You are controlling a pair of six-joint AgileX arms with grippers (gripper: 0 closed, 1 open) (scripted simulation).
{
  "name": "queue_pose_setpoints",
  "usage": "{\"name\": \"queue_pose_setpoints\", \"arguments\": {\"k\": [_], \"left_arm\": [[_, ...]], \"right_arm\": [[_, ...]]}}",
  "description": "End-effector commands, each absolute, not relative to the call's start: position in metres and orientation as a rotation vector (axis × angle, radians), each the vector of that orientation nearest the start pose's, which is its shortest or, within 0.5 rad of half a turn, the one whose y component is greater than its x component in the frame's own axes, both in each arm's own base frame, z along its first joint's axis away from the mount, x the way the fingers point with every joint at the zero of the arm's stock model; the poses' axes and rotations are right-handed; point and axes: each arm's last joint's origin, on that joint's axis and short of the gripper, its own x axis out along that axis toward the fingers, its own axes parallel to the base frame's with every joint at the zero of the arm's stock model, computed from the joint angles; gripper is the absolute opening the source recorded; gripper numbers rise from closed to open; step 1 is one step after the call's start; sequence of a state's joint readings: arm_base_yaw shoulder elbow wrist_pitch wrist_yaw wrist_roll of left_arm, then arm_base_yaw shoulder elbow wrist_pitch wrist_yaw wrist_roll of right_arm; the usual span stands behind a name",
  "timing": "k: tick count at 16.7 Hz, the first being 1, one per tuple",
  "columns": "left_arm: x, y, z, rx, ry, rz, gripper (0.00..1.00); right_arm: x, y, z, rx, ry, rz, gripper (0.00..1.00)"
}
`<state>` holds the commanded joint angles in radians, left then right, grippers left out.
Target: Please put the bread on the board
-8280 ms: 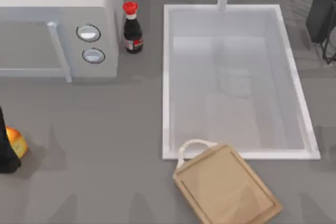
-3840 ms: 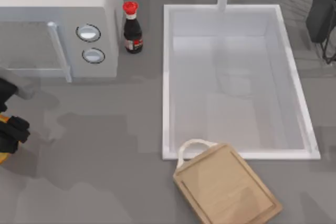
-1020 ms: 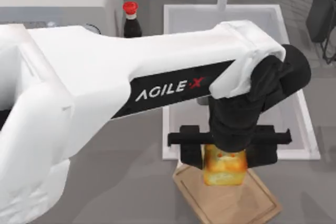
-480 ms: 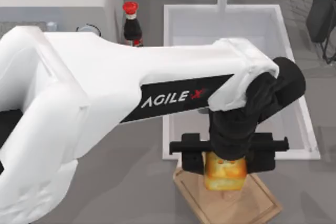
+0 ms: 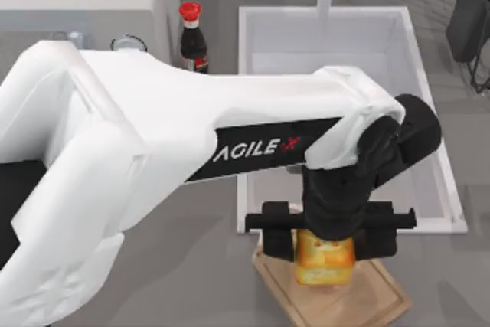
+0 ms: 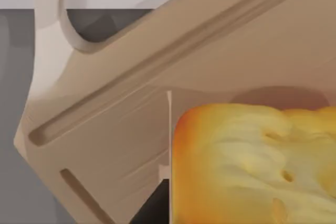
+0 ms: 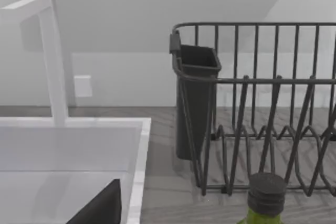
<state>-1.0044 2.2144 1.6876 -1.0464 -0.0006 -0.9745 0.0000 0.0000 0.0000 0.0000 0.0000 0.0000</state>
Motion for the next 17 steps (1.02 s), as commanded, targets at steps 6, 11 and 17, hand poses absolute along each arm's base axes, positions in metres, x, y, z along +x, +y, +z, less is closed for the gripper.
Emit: {"name": "queue_pose_setpoints", "arguments": {"k": [6, 11, 17], "left_arm": [[0.2324, -0.3571, 0.1407, 0.019, 1.569, -0.013, 0.6], [0.2324, -0.3571, 0.1407, 0.019, 1.569, -0.013, 0.98], [0.2324, -0.3571, 0.1407, 0.019, 1.569, -0.013, 1.0]], "right_arm": [[0.1057, -0.0012, 0.16, 0.0, 0.0, 0.0, 1.0], [0.1057, -0.0012, 0.16, 0.0, 0.0, 0.0, 1.0], [0.1057, -0.0012, 0.16, 0.0, 0.0, 0.0, 1.0]]}}
